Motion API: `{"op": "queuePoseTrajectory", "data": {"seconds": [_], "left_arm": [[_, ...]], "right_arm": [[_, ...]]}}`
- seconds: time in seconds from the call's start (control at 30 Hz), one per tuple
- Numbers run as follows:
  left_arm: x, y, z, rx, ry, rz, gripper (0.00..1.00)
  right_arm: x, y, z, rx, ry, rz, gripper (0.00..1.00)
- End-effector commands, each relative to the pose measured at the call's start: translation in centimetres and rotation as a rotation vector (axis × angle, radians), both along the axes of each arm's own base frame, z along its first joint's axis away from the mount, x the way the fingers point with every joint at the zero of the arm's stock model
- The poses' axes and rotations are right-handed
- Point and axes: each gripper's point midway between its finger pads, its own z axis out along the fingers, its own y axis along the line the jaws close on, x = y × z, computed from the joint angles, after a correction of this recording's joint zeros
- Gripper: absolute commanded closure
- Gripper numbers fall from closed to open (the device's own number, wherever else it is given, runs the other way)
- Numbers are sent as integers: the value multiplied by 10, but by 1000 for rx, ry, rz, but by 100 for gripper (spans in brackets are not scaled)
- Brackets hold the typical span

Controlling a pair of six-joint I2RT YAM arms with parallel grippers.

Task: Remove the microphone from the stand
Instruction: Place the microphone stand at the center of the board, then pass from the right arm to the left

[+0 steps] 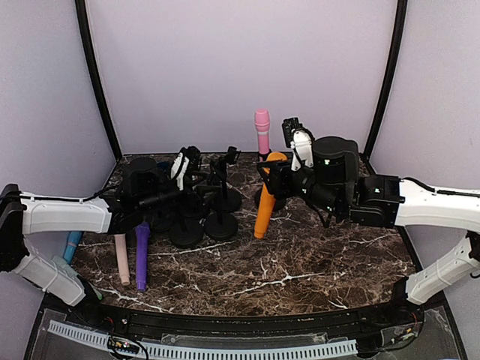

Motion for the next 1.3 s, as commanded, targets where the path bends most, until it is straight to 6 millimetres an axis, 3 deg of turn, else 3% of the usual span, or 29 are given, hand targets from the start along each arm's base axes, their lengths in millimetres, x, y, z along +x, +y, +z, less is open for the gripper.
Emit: {"op": "queuePoseTrajectory", "data": {"seconds": [0.0,0.47,0.6,0.8,1.03,1.27], "left_arm": [[-10,3,37,-44,-31,-32,28],[-32,13,89,-67,-18,-66,18],[-50,11,98,-87,34,-139,18],[-93,4,97,-118,148,-289,20],[-154,-34,79,-146,280,-459,20],[-170,-61,63,-176,384,-552,20]], "right_arm": [[-2,-7,18,84,-16,-4,69],[-7,-8,24,118,-8,15,69],[-16,3,27,129,7,99,68],[-40,31,20,185,78,281,69],[-79,59,41,313,65,559,69],[-97,78,53,360,54,690,69]]}}
